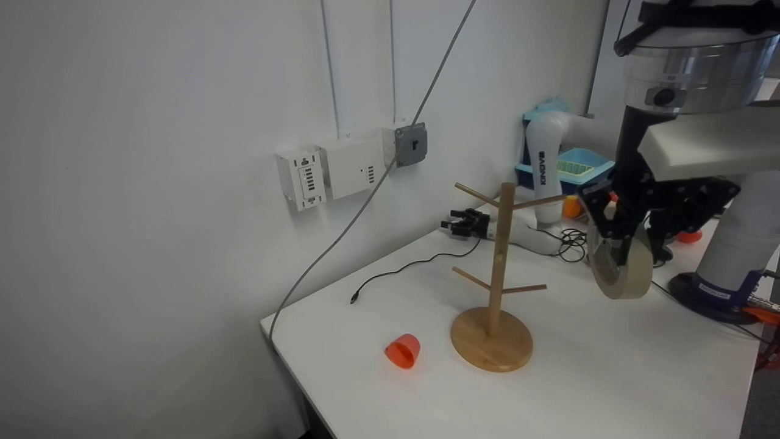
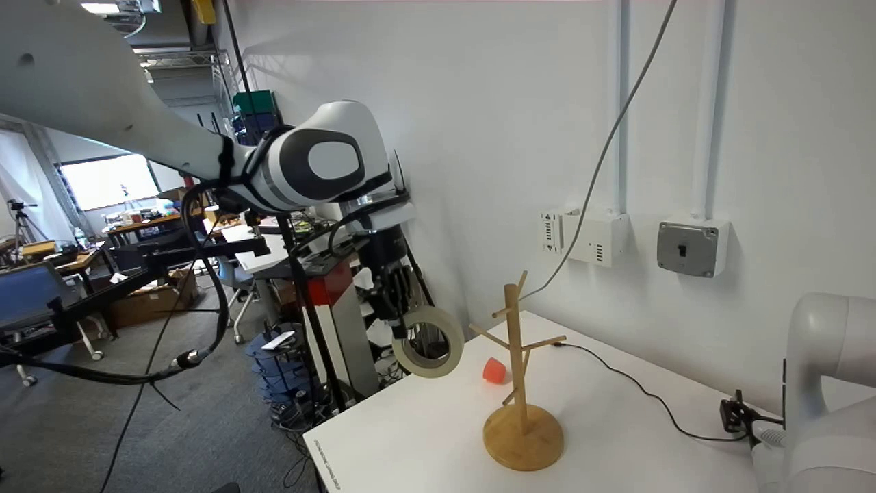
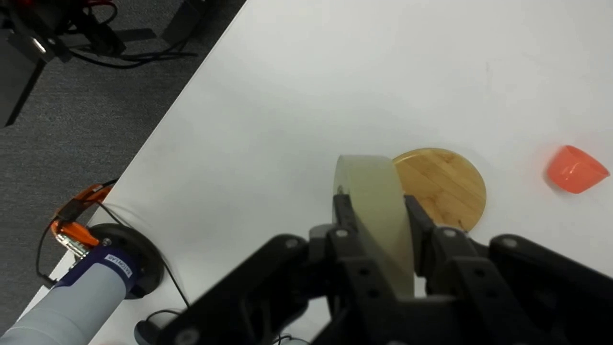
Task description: Put the masking tape on the table
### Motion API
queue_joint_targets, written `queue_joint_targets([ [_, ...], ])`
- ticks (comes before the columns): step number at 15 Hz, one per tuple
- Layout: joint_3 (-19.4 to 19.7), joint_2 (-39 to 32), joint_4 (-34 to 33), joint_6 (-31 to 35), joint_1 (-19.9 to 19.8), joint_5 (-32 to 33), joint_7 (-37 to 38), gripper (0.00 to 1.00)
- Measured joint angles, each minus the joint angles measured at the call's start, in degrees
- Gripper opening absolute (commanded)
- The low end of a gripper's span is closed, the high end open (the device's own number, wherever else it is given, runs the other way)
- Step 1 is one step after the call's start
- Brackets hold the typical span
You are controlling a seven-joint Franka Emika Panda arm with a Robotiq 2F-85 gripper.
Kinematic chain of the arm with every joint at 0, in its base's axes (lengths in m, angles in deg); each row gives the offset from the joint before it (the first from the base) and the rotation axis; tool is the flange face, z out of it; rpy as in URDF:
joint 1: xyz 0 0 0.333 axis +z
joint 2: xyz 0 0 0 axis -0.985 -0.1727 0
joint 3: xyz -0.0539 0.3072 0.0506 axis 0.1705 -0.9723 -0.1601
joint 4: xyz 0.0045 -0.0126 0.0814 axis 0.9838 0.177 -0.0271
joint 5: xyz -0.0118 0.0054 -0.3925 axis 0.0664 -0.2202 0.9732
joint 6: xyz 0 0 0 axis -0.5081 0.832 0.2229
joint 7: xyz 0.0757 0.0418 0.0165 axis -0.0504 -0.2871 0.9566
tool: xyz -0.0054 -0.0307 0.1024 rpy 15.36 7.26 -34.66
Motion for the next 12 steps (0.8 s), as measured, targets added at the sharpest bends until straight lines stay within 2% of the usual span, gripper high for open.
queue_joint_targets([
  [5, 0.0, 0.0, 0.0, -0.15, 0.0, 1.09, 0.7, 0.07],
  [6, 0.0, 0.0, 0.0, -0.41, 0.0, 1.64, 1.02, 0.29],
  [12, -0.05, 0.0, -0.01, -1.74, 0.0, 2.23, 1.09, 0.29],
])
